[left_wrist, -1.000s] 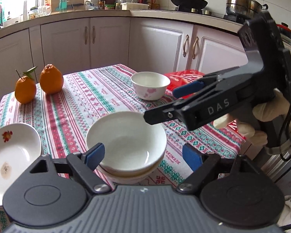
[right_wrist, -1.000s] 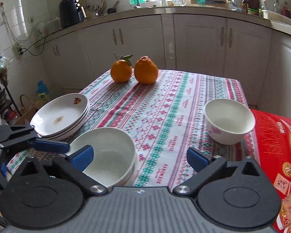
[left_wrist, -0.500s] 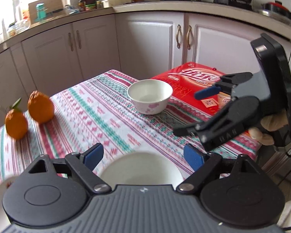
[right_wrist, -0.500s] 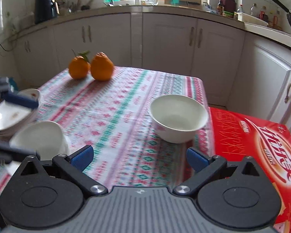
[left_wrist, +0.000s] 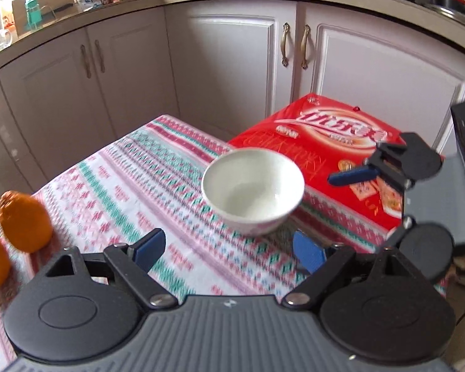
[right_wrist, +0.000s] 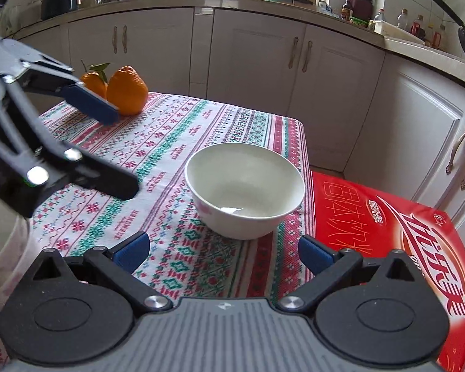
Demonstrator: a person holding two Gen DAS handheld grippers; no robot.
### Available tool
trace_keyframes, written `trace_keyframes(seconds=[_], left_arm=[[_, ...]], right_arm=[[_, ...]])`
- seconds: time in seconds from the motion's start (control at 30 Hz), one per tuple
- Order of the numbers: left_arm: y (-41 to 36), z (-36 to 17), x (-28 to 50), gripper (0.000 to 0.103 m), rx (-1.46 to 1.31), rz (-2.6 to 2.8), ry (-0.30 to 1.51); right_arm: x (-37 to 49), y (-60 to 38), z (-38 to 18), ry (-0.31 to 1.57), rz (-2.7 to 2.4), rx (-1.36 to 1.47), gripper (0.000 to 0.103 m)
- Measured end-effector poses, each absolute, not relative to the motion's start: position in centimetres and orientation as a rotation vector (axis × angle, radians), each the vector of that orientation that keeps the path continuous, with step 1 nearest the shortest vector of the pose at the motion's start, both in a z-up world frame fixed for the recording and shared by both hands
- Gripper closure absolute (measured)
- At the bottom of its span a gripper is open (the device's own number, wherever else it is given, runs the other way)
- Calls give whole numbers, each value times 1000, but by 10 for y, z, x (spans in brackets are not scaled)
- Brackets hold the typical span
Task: Organize plates and bowls
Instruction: 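Grasp the rim of the plain white bowl with the left tool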
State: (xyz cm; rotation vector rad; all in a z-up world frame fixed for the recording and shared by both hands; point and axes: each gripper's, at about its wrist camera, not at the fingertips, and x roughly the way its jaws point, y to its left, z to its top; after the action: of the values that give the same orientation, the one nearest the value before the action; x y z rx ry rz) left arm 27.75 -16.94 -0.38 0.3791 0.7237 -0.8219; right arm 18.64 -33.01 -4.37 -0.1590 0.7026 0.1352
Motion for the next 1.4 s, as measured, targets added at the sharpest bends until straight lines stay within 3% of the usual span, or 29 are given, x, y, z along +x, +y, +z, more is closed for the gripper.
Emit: trace_keyframes(seconds=[0.5, 0.63, 0.83, 1.4], left_arm=[[-220, -32, 338, 19, 319, -881, 788], [-226, -37, 347, 23, 312, -884, 814], [-237, -42, 355, 33, 332, -902, 828], [-243, -49, 362, 39, 326, -938, 879]], right_arm=[[210, -346, -56, 681, 145, -125, 1], [216, -345, -56, 672, 155, -143, 3], [222, -346, -59, 672, 160, -137, 16], [220, -349, -56, 660, 156, -124, 20]])
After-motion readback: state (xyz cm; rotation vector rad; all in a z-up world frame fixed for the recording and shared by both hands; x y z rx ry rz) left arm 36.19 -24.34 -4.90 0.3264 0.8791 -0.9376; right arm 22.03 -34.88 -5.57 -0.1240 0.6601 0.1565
